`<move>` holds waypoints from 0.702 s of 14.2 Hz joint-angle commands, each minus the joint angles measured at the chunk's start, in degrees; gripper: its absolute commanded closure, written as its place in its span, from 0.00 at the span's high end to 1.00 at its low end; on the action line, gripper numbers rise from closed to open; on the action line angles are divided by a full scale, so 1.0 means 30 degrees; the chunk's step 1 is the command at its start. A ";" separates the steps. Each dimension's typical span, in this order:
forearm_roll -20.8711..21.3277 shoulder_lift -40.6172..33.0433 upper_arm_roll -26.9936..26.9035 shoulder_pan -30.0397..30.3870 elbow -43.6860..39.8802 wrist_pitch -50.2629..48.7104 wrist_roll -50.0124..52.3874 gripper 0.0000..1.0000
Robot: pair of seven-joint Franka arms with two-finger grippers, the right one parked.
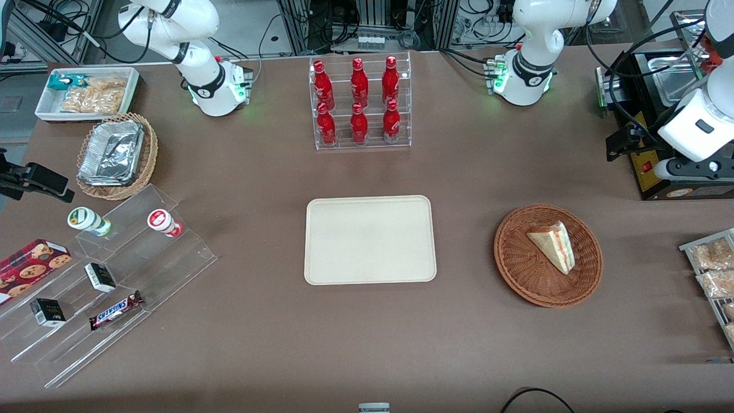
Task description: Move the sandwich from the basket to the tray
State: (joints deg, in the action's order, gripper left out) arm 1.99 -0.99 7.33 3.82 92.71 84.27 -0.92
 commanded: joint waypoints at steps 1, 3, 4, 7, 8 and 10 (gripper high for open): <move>-0.0076 -0.0051 0.0136 0.0161 0.0005 0.0122 -0.0075 1.00; -0.0163 -0.0022 0.0107 0.0219 0.0121 0.0122 -0.0075 1.00; -0.0309 0.0269 0.0107 0.0220 0.0122 0.0122 -0.0104 1.00; -0.0369 0.1351 0.0107 0.0220 0.0151 0.0122 -0.0104 1.00; -0.0340 0.1733 0.0107 0.0191 0.0180 0.0122 -0.0104 1.00; -0.0340 0.2523 0.0107 0.0161 0.0355 0.0151 -0.0104 1.00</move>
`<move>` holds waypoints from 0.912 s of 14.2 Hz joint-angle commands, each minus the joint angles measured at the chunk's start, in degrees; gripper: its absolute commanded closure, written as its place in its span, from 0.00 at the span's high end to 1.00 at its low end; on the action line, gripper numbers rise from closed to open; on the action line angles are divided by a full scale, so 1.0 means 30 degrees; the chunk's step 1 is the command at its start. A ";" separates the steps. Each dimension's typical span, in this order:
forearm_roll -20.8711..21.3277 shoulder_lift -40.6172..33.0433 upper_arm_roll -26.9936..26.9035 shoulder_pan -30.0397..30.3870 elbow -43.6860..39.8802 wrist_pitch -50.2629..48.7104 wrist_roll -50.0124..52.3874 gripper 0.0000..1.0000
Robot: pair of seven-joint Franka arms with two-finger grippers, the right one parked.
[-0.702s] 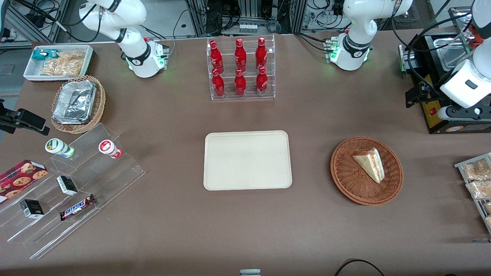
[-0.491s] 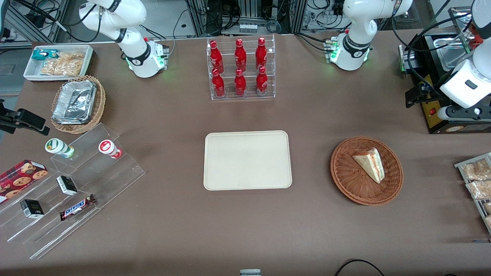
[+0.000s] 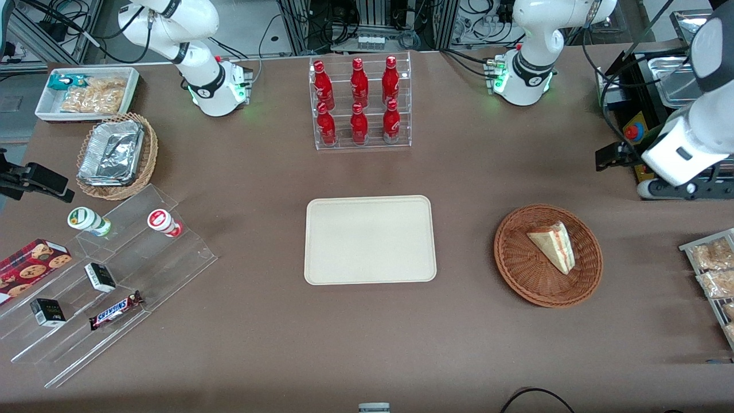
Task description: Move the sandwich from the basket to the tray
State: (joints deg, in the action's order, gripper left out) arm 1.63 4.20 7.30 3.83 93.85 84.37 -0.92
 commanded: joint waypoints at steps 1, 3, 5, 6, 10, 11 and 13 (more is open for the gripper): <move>-0.0193 0.1234 0.0114 0.0102 0.0036 0.0147 -0.0104 1.00; -0.0134 0.2083 0.0173 0.0014 0.0095 0.0496 -0.0046 1.00; -0.0047 0.2817 0.0173 -0.0248 0.0153 0.1169 0.0013 1.00; 0.0070 0.3197 0.0173 -0.0424 0.0183 0.1521 0.0158 1.00; 0.1093 0.4138 0.0173 -0.0484 0.1056 0.3773 0.1884 1.00; 0.1097 0.4022 0.0173 -0.0455 0.1932 0.5086 0.2584 1.00; 0.1126 0.3497 0.0173 -0.0455 0.3603 0.7083 0.4078 1.00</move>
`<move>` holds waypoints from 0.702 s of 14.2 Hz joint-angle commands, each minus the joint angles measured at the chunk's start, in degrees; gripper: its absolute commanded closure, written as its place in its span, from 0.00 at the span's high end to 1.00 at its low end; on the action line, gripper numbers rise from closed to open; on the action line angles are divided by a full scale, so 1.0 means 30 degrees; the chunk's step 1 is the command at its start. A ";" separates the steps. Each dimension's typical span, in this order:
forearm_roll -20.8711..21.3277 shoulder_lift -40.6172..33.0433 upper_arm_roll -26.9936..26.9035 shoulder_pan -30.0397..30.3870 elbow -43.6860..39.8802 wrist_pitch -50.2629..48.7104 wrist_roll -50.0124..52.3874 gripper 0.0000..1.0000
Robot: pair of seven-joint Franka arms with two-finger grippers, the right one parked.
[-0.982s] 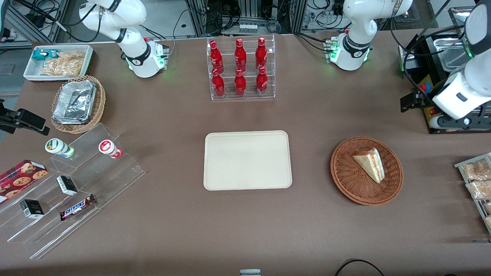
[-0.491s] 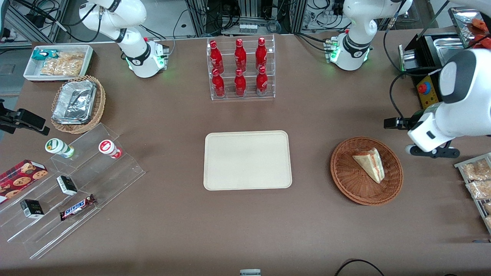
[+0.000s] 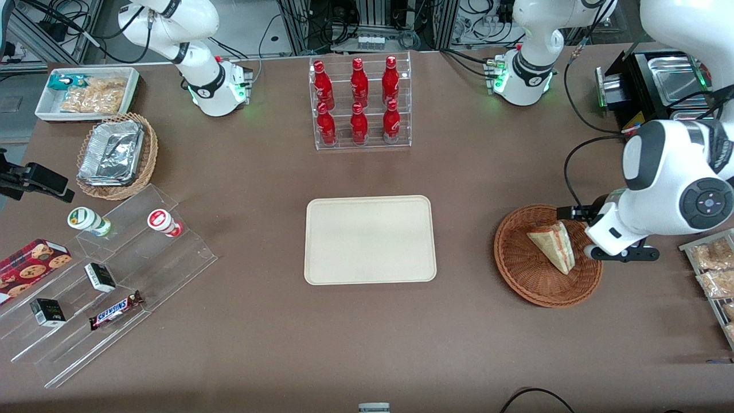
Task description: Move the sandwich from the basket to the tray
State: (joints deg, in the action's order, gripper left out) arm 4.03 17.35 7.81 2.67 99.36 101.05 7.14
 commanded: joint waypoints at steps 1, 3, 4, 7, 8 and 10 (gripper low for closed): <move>0.0327 -0.1064 0.0004 -0.0068 0.2296 0.2141 0.2095 1.00; 0.0298 -0.1270 -0.0025 -0.0039 0.3147 0.3459 0.4085 1.00; 0.0181 -0.1387 -0.0025 -0.0010 0.3615 0.4191 0.4645 1.00; -0.0024 -0.1767 -0.0025 0.0019 0.5369 0.6707 0.7482 1.00; -0.0170 -0.2088 -0.0025 0.0165 0.6364 0.8081 0.8102 1.00; -0.0958 -0.2411 -0.0083 0.0195 0.8123 1.0485 0.8458 1.00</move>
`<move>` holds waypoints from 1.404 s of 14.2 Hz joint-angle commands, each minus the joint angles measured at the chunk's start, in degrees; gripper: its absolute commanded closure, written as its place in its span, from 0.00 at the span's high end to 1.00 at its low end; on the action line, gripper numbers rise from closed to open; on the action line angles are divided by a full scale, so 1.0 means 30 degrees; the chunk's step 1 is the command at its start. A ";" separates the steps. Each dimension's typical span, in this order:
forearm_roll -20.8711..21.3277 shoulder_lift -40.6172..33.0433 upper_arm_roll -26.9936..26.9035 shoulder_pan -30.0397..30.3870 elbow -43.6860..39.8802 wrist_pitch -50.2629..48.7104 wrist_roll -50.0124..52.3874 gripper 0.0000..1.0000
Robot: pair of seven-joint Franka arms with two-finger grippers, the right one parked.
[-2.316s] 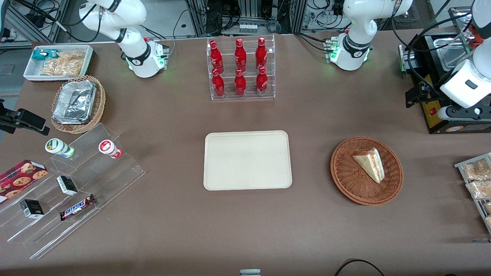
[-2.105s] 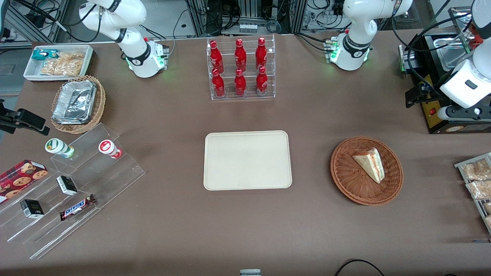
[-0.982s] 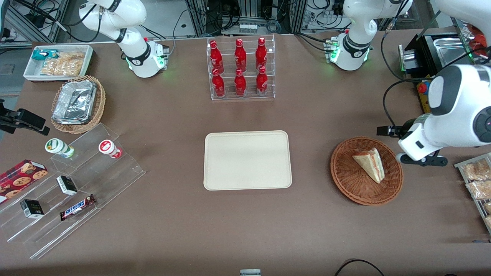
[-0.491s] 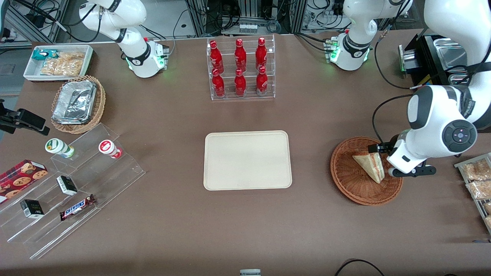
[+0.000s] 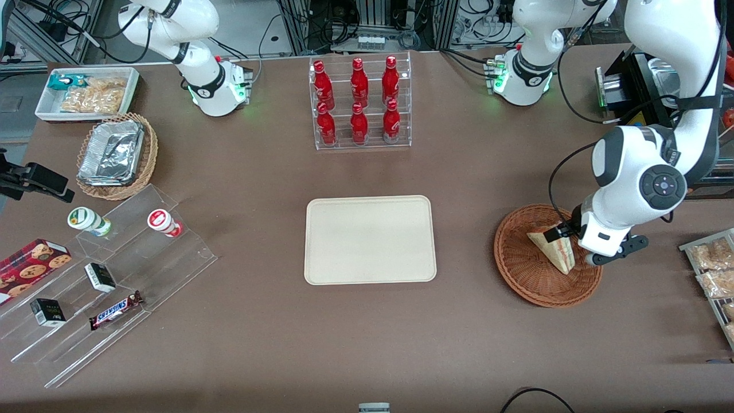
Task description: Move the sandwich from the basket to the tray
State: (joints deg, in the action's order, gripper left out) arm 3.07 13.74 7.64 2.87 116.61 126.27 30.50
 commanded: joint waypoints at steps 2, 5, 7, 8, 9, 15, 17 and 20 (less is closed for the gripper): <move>-0.1459 -0.1212 -0.0027 0.0214 0.3257 0.3490 0.0995 1.00; -0.2253 -0.0657 -0.0056 0.0332 0.3260 0.4021 0.1026 1.00; -0.2283 -0.0218 -0.0056 0.0332 0.3260 0.4635 0.1055 1.00; -0.2283 0.0046 -0.0056 0.0332 0.3202 0.4841 0.1055 1.00; -0.2283 0.0280 -0.0056 0.0332 0.3172 0.5017 0.1171 1.00; -0.2283 0.1279 -0.0056 0.0478 0.2733 0.5722 0.1349 0.66; -0.2050 0.1191 -0.0056 0.0478 0.2908 0.5722 0.0999 0.22; -0.1932 0.1045 -0.0085 0.0507 0.2967 0.5576 -0.0403 0.05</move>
State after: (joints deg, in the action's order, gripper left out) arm -2.96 17.38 7.13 3.88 125.42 143.02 32.21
